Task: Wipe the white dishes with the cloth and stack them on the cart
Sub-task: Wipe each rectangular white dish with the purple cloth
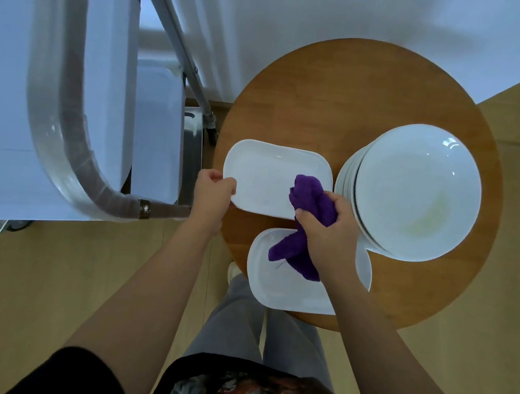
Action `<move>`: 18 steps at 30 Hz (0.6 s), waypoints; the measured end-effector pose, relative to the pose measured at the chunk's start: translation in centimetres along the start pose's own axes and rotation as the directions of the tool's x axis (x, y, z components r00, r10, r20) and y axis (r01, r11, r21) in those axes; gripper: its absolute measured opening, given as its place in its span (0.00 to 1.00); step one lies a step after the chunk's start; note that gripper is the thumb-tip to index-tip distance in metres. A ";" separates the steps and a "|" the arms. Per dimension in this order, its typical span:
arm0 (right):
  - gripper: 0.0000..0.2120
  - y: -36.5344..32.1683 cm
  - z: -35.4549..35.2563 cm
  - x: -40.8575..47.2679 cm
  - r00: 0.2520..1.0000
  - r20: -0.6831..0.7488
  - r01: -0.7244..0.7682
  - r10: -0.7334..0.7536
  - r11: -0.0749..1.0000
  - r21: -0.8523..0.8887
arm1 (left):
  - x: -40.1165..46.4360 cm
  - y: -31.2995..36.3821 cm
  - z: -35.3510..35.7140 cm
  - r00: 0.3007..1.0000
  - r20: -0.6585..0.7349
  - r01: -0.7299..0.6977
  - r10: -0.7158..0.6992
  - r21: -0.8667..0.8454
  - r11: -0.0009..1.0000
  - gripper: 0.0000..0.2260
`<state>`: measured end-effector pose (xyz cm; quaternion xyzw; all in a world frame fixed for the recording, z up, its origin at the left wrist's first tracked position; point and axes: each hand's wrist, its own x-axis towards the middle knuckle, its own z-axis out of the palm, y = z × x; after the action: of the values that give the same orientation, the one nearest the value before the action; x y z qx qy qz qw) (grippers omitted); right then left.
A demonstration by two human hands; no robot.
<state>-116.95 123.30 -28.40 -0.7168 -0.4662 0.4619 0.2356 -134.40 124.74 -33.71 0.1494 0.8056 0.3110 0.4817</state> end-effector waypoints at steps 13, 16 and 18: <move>0.17 -2.5 -3.3 -1.1 0.995 -0.096 0.046 -0.034 0.990 0.131 | -4.6 0.9 -2.1 0.967 0.255 0.172 -0.018 -0.595 0.785 0.14; 0.26 -3.9 -4.2 -0.8 0.989 -0.088 0.117 -0.117 0.993 -0.012 | -7.3 1.6 -2.7 0.958 0.268 0.090 0.104 -0.625 0.775 0.19; 0.35 -4.9 -4.8 -0.8 0.986 -0.010 0.166 -0.167 0.984 -0.066 | -9.4 2.3 -2.7 0.950 0.268 0.056 0.160 -0.651 0.757 0.21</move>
<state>-115.03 125.30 -22.10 -0.6859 -0.5375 0.4198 0.2537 -132.27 120.46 -24.83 0.0419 0.5576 0.5576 0.6135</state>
